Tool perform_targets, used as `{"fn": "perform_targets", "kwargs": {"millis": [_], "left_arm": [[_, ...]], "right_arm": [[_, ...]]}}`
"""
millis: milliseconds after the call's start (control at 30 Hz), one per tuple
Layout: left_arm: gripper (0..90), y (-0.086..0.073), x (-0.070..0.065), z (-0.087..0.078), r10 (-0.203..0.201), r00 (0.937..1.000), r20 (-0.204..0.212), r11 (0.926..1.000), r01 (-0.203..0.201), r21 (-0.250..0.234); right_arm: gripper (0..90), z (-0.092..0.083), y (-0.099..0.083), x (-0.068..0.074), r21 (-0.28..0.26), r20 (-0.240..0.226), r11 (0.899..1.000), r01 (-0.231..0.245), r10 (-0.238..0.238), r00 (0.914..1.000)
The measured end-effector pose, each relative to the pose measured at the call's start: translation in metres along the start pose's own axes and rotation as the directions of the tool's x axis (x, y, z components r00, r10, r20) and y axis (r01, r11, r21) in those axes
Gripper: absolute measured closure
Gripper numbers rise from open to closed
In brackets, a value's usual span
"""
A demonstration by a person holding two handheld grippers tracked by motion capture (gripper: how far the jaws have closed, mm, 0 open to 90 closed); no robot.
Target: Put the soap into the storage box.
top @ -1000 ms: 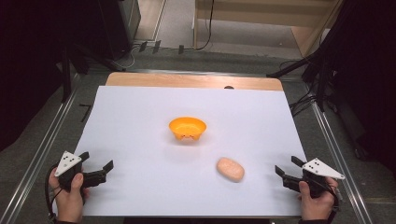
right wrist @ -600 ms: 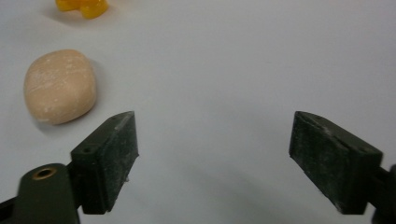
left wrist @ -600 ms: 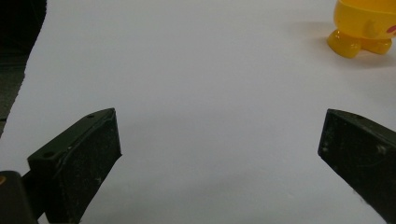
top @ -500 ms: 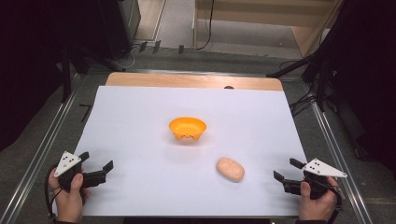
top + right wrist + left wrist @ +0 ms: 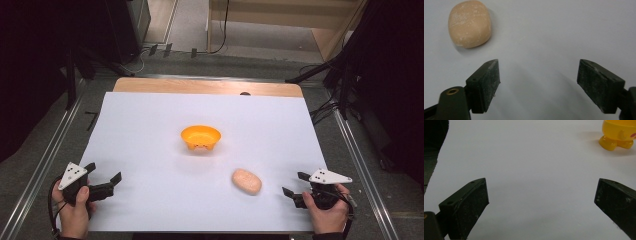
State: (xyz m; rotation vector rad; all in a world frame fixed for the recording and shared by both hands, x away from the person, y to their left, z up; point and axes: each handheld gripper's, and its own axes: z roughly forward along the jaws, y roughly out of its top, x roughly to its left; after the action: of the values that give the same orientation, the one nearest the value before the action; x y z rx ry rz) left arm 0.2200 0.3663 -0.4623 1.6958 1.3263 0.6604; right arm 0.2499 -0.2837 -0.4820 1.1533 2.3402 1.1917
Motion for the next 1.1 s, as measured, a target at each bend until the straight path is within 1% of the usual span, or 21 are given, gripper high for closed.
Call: {"fn": "perform_targets", "kwargs": {"millis": [33,100,167,200,267,367,400,500,567,600,633,667,733,800,833,967,1033,1100], "left_arm": [[0.0,0.0,0.0,0.0,0.0,1.0,0.0,1.0,0.0,0.0],[0.0,0.0,0.0,0.0,0.001,1.0,-0.001,1.0,-0.001,0.0],[0.0,0.0,0.0,0.0,0.002,1.0,-0.001,1.0,-0.002,0.0],[0.0,0.0,0.0,0.0,0.001,1.0,-0.003,1.0,-0.001,0.0],[0.0,0.0,0.0,0.0,0.001,1.0,-0.003,1.0,-0.001,-0.002],[0.0,0.0,0.0,0.0,-0.002,1.0,-0.004,1.0,0.002,-0.005],[0.0,0.0,0.0,0.0,-0.002,1.0,-0.006,1.0,0.002,-0.005],[0.0,0.0,-0.001,0.0,0.001,1.0,-0.009,1.0,-0.001,-0.002],[0.0,0.0,-0.001,0.0,0.003,0.9999,-0.011,1.0,-0.003,-0.001],[0.0,0.0,-0.001,0.0,0.005,0.9999,-0.012,1.0,-0.005,-0.002],[0.0,0.0,-0.001,0.0,0.006,0.9999,-0.012,1.0,-0.006,-0.002],[0.0,0.0,-0.001,0.0,0.006,0.9999,-0.012,1.0,-0.006,-0.001],[0.0,0.0,-0.002,0.0,0.007,0.9999,-0.013,1.0,-0.007,-0.001],[0.0,0.0,-0.002,0.001,0.009,0.9999,-0.015,1.0,-0.009,0.002],[0.0,0.0,-0.002,0.001,0.01,0.9998,-0.015,0.9999,-0.01,0.002],[0.0,0.0,-0.002,0.001,0.013,0.9998,-0.015,0.9999,-0.013,0.001],[0.0,0.0,-0.002,0.001,0.014,0.9998,-0.016,0.9999,-0.014,0.003],[0.0,0.0,-0.003,0.001,0.024,0.9996,-0.016,0.9997,-0.024,0.007]], "right_arm": [[19.8,0.001,0.001,0.001,0.009,0.008,1.0,0.005,-0.005,1.0],[21.1,0.003,0.003,0.002,0.029,-0.01,0.999,0.014,-0.014,0.9999],[22.2,0.004,0.007,0.005,0.037,0.0,0.999,0.032,-0.032,0.9995],[22.6,0.004,0.008,0.005,0.043,-0.007,0.998,0.037,-0.037,0.9993],[23.0,0.005,0.013,0.007,0.054,-0.005,0.997,0.056,-0.056,0.9984],[23.0,0.006,0.015,0.008,0.06,-0.008,0.996,0.062,-0.062,0.9981],[23.5,0.006,0.017,0.006,0.072,-0.021,0.996,0.06,-0.059,0.998],[23.5,0.006,0.018,0.005,0.08,-0.021,0.995,0.065,-0.064,0.9977],[23.7,0.006,0.02,0.005,0.091,-0.038,0.994,0.06,-0.057,0.9977],[24.0,0.007,0.02,0.004,0.095,-0.045,0.993,0.065,-0.061,0.9971],[24.5,0.009,0.022,0.005,0.119,-0.055,0.99,0.074,-0.068,0.9962],[24.5,0.009,0.022,0.005,0.119,-0.055,0.99,0.074,-0.068,0.9962],[25.3,0.011,0.025,0.007,0.133,-0.067,0.988,0.083,-0.074,0.995],[25.4,0.013,0.03,0.009,0.151,-0.088,0.984,0.092,-0.079,0.993],[25.4,0.013,0.03,0.009,0.151,-0.088,0.984,0.092,-0.079,0.993],[25.4,0.018,0.036,0.012,0.18,-0.102,0.979,0.098,-0.081,0.9915],[25.4,0.022,0.039,0.013,0.196,-0.117,0.975,0.102,-0.08,0.9899],[25.4,0.025,0.042,0.015,0.214,-0.122,0.971,0.106,-0.081,0.9892]]}}
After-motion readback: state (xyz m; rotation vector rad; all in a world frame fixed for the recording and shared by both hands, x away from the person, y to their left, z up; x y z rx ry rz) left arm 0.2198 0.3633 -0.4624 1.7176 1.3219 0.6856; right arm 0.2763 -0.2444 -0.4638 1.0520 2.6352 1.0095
